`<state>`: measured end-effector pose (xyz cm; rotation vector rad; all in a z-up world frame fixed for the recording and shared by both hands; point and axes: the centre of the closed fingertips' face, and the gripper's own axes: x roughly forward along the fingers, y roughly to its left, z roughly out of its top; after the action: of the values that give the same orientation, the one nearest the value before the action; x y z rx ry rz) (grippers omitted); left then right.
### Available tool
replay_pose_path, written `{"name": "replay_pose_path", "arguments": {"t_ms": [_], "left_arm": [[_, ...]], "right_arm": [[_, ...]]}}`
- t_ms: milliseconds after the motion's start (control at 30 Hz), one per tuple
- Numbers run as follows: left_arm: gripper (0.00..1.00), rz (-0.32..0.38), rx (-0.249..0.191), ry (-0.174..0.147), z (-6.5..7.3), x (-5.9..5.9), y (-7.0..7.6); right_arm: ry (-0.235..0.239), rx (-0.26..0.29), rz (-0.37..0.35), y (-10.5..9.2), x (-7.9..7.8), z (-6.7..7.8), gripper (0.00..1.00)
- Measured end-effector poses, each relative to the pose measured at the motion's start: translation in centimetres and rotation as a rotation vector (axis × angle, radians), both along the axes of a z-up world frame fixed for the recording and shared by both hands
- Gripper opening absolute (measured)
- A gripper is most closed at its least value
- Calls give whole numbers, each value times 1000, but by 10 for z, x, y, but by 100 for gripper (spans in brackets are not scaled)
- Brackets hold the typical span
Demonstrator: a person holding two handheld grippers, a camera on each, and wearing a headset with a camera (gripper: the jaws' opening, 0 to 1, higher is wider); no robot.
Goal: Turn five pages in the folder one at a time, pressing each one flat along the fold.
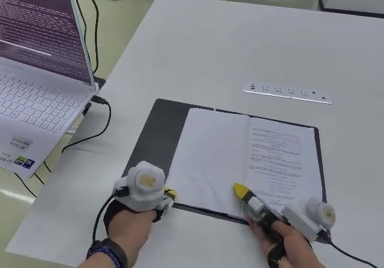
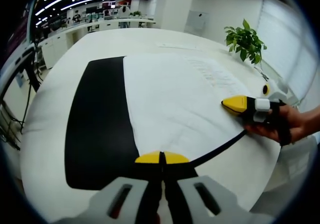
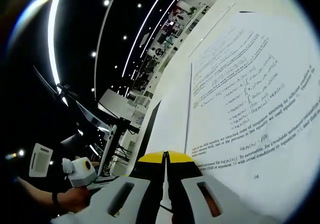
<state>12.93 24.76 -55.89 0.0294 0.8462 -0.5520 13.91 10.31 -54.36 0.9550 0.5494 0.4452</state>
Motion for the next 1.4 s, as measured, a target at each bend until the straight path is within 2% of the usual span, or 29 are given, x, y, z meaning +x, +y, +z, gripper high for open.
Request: {"name": "replay_pose_path", "arguments": {"t_ms": [300, 667, 767, 867, 1000, 1100, 1233, 1300, 1400], "left_arm": [[0, 9, -5, 2, 0, 0, 0], [0, 14, -9, -2, 1, 0, 0], [0, 6, 3, -5, 1, 0, 0], [0, -33, 42, -28, 0, -1, -2], [0, -20, 42, -23, 0, -1, 0], [0, -10, 42, -18, 0, -1, 0], [0, -8, 41, -19, 0, 0, 0], [1, -15, 22, -5, 0, -2, -3], [6, -24, 11, 8, 2, -4, -6]], "right_arm": [[10, 4, 13, 4, -17, -1, 0], [27, 6, 11, 5, -30, -1, 0], [31, 5, 11, 5, -33, -1, 0], [32, 2, 13, 5, -36, -2, 0], [47, 2, 6, 4, -39, -3, 0], [78, 16, -13, 4, -41, -4, 0], [84, -28, -2, 6, -41, -2, 0], [95, -31, -9, 5, -40, -3, 0], [97, -32, -57, -2, -38, 1, 0]]}}
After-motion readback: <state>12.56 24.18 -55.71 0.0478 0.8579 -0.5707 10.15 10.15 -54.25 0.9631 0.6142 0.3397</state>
